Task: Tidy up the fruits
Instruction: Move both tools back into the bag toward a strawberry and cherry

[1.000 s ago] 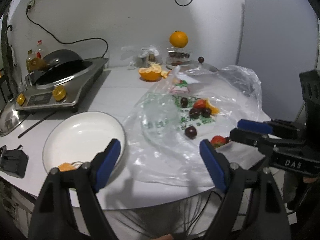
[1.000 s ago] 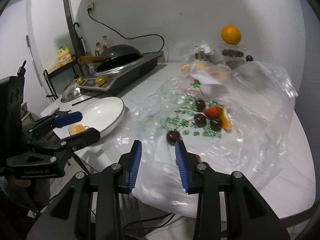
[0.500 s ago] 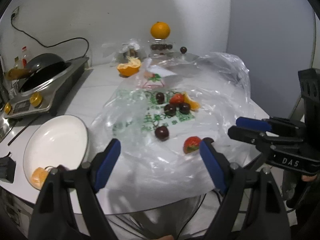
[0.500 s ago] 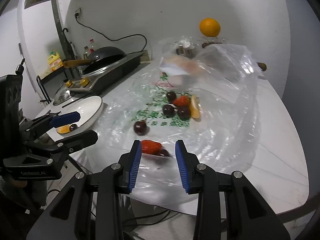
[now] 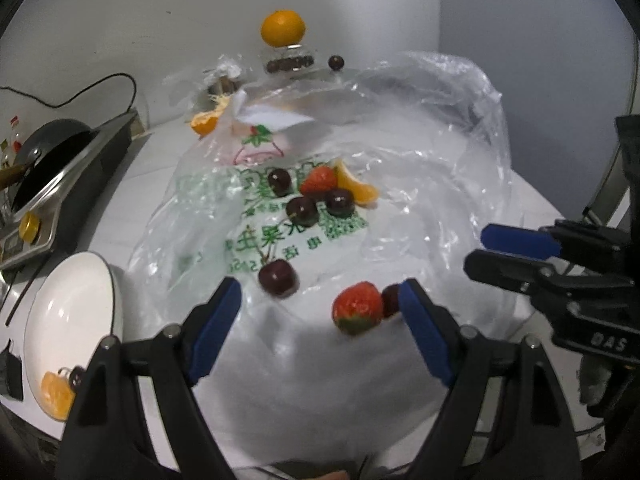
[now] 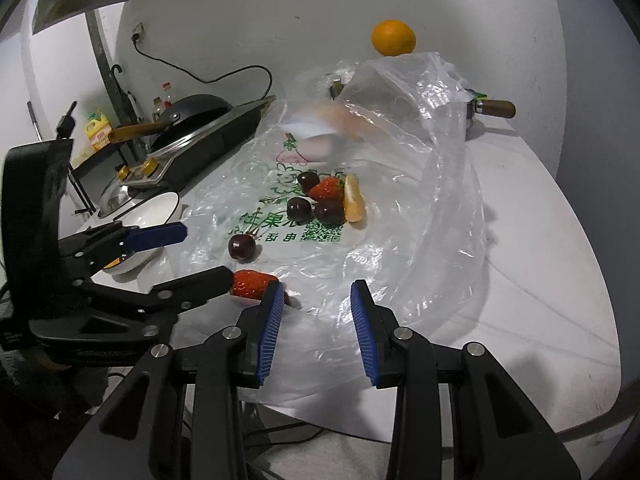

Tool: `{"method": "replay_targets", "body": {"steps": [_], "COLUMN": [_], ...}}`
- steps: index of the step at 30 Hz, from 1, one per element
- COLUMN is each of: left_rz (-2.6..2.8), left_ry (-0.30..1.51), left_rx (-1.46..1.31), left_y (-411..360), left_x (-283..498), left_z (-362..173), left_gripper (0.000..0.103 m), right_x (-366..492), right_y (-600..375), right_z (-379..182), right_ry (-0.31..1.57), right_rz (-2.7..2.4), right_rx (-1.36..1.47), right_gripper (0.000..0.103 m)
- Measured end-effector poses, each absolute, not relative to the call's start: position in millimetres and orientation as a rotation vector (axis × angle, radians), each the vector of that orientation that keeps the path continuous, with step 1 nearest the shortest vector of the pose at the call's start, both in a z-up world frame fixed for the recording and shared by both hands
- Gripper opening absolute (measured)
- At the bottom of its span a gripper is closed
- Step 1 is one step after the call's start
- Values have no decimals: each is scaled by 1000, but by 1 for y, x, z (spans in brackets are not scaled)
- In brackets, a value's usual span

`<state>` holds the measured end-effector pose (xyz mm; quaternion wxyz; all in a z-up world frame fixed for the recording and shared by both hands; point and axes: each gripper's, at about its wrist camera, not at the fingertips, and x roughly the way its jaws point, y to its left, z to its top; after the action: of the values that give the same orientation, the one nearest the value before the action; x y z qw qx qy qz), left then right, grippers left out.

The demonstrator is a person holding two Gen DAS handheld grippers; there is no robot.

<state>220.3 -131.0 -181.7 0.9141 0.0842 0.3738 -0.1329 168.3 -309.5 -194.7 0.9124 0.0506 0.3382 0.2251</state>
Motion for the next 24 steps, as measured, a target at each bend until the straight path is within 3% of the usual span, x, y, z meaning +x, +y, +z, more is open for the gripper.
{"method": "replay_targets", "body": {"steps": [13,17,20,23,24], "left_rz": [-330,-360,-408,-429,-439], "left_ry": [894,883,895,909,910], "left_rx": [120,124,85,42,33], "left_y": [-130,-133,-132,-128,-128], "left_x": [242,242,243,244,243], "left_z": [-208,-206,-207,-208,-207], "left_gripper": [81,61,50,47,40], "right_x": [177,177,179,179,179], "right_y": [-300,-299,-298,-298,-298], "right_z": [-200,-200,-202,-202,-202], "right_ry": [704,698,701,703,703], "right_rz": [516,516,511,510,512], "right_rx": [74,75,75,74,72], "right_gripper": [37,37,37,37,37]}}
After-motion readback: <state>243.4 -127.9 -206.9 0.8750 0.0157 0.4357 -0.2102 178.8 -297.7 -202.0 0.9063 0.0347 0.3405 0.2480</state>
